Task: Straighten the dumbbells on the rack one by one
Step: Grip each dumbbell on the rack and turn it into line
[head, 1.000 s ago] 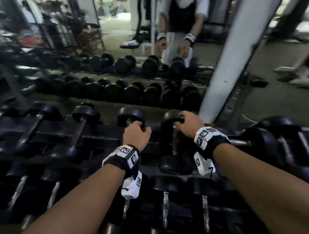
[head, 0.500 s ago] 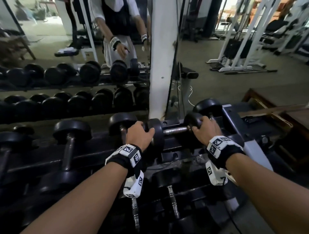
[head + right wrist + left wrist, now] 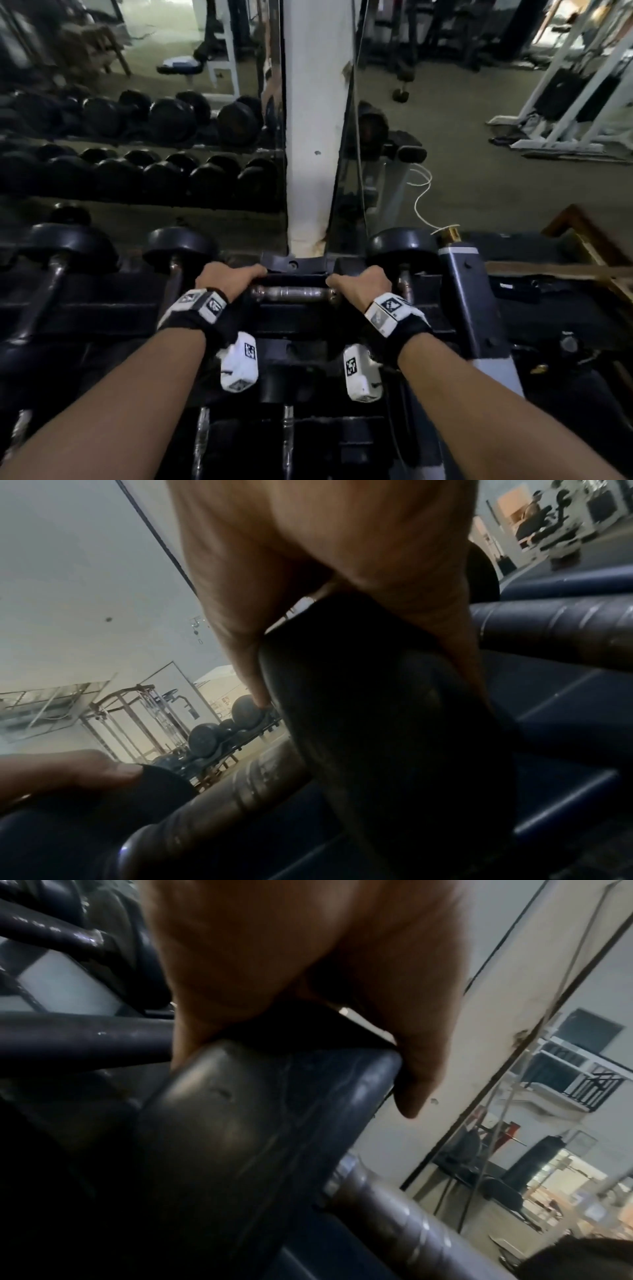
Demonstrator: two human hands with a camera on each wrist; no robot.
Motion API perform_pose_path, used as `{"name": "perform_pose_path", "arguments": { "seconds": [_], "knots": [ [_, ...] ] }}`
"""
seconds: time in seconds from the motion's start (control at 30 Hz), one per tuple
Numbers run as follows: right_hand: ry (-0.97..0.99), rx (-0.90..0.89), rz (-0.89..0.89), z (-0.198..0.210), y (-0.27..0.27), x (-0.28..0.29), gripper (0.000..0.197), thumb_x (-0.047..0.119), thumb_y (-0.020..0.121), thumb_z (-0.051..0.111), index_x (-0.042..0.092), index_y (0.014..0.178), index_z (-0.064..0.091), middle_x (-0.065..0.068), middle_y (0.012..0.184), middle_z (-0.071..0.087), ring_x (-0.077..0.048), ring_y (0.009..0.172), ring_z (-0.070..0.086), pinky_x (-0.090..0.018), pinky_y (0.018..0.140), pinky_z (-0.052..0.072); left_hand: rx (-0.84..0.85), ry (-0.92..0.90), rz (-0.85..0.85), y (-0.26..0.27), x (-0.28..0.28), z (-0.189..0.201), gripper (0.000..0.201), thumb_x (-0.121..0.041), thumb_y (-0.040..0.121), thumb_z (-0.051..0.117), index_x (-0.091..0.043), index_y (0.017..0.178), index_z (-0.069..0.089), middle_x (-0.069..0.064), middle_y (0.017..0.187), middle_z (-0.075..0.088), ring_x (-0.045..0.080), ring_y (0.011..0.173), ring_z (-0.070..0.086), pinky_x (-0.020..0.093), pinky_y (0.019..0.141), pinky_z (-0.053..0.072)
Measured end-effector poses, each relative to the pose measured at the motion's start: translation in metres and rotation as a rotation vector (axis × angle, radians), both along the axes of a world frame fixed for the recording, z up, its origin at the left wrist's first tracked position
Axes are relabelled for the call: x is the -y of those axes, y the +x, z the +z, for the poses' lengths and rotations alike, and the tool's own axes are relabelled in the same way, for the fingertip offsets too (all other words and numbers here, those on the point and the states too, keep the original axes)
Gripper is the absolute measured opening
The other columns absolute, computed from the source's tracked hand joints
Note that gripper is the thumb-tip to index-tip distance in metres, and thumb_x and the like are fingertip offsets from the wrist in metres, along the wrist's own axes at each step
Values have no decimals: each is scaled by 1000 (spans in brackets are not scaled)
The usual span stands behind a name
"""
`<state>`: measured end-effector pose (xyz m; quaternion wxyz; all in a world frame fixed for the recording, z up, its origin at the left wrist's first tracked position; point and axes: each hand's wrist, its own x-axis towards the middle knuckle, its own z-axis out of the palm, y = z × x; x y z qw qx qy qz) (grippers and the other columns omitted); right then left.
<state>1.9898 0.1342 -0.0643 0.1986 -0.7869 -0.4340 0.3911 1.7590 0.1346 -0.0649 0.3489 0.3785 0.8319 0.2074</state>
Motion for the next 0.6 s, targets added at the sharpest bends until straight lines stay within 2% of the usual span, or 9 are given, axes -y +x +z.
{"name": "perform_pose_path", "arguments": {
  "seconds": [0.1,0.13,0.23,0.27,0.3,0.37,0.47,0.53,0.6],
  "knots": [
    [-6,-77,-47,-3,2,-4,78,58,58,81,2,111,65,-13,111,68,-32,101,66,-27,73,46,34,-21,-15,-3,-8,0,105,-63,38,81,-1,121,66,15,118,69,31,107,65,31,89,50],
    [-15,-99,-58,-2,3,-4,78,57,58,81,2,110,66,-13,110,68,-33,101,66,-27,74,46,57,-13,-24,-4,-8,0,104,-60,31,81,-3,117,68,12,112,72,28,101,67,32,88,52],
    [-24,-111,-47,2,4,-5,60,50,57,82,7,96,67,-10,102,70,-28,85,64,-28,73,48,101,-27,-24,-1,-5,6,60,-42,47,84,0,90,76,9,77,73,27,79,69,31,70,52],
    [-18,-104,-44,2,4,-5,52,47,57,81,8,89,66,-9,98,70,-26,79,63,-27,71,49,111,-26,-23,-2,-5,8,51,-39,52,83,1,83,76,9,71,72,27,76,69,30,66,52],
    [-11,-96,-49,2,4,-4,48,45,58,80,8,85,64,-8,95,69,-24,76,61,-27,70,48,111,-24,-16,-3,-4,7,48,-37,53,83,1,81,76,10,72,72,28,75,69,30,65,52],
    [5,-83,-65,2,2,0,49,43,60,79,9,91,60,-7,96,66,-26,78,60,-27,72,47,106,-4,1,-3,2,6,50,-39,50,81,1,80,74,14,81,74,30,79,70,33,71,56],
    [40,-55,-100,-3,-2,8,71,43,57,77,8,116,58,-9,109,65,-30,94,62,-31,83,50,118,27,8,-5,10,4,56,-43,44,79,-1,81,74,14,85,74,30,81,71,39,80,59],
    [74,-51,-121,-7,-5,13,83,45,51,76,10,124,57,-10,116,66,-32,103,64,-35,90,51,141,41,24,-6,15,-1,63,-46,35,77,-3,81,75,13,84,75,30,80,71,41,81,60],
    [100,-49,-136,-6,-8,17,90,48,46,74,11,126,56,-10,119,66,-32,105,63,-38,94,52,141,61,29,-6,19,-2,65,-47,35,77,-3,82,75,12,87,75,29,82,71,38,79,60]
  ]
}}
